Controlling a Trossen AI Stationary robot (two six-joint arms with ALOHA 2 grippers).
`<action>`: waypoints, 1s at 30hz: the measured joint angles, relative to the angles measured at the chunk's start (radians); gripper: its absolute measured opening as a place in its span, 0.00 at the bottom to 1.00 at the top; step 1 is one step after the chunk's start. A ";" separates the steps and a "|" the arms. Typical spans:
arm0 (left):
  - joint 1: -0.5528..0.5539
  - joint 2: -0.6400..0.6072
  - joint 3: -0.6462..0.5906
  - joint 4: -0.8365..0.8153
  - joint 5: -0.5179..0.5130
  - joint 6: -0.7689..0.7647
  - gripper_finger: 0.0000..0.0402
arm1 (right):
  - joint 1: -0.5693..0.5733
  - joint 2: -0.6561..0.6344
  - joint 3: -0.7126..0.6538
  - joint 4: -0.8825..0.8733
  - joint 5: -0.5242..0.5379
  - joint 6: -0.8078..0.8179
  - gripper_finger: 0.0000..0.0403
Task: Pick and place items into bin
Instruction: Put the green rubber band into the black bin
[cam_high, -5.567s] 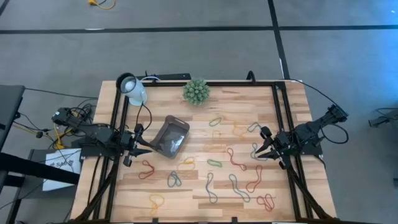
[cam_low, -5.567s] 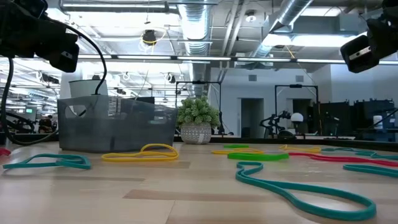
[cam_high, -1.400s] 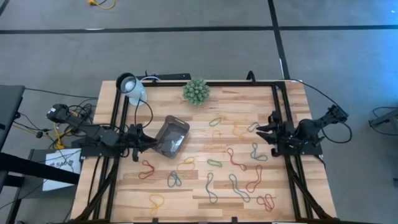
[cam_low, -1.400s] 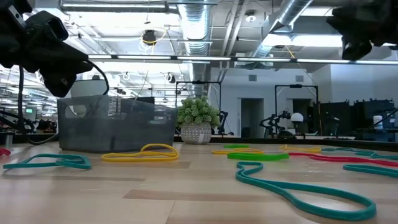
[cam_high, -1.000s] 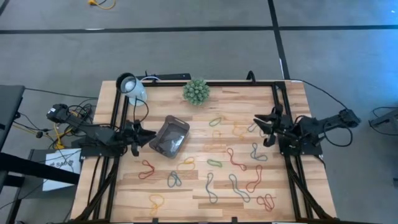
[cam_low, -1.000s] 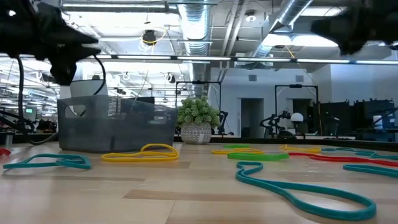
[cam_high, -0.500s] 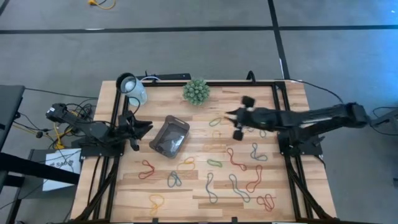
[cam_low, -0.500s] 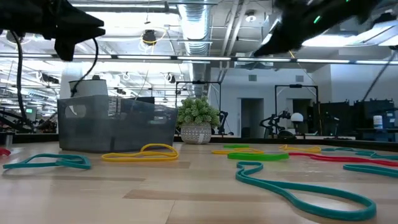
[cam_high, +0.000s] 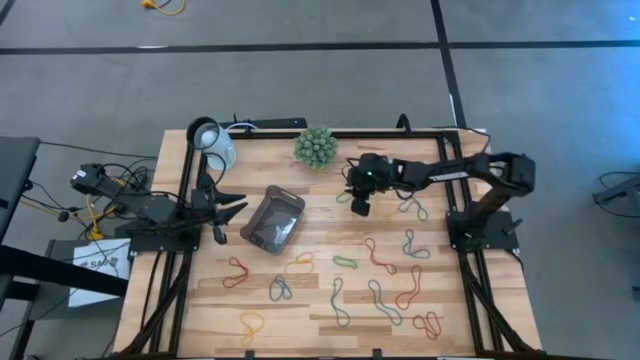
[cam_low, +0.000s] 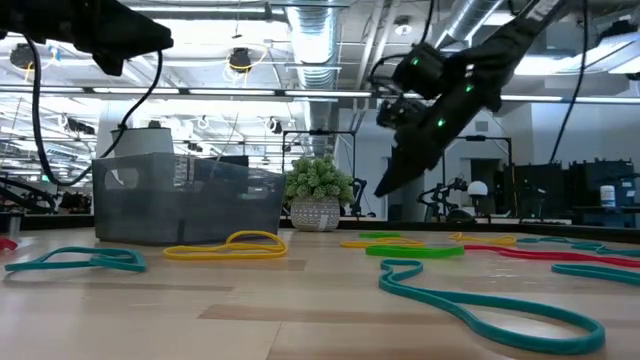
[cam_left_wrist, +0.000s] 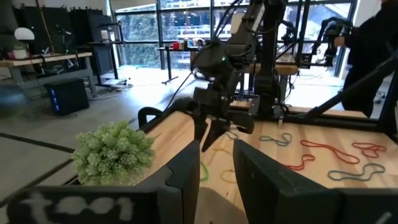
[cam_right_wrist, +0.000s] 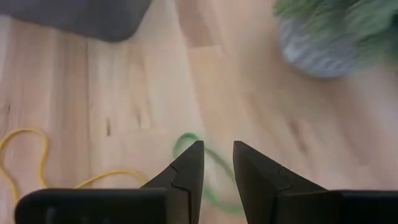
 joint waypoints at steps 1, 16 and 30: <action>0.000 0.002 0.000 0.000 0.000 0.000 0.22 | -0.001 0.021 0.006 0.003 -0.014 0.007 0.20; 0.000 0.003 0.000 0.002 0.000 0.000 0.22 | 0.036 0.154 0.015 -0.017 0.027 -0.004 0.20; 0.000 0.003 0.000 0.005 0.001 -0.002 0.22 | 0.105 0.146 0.010 0.003 0.052 0.033 0.01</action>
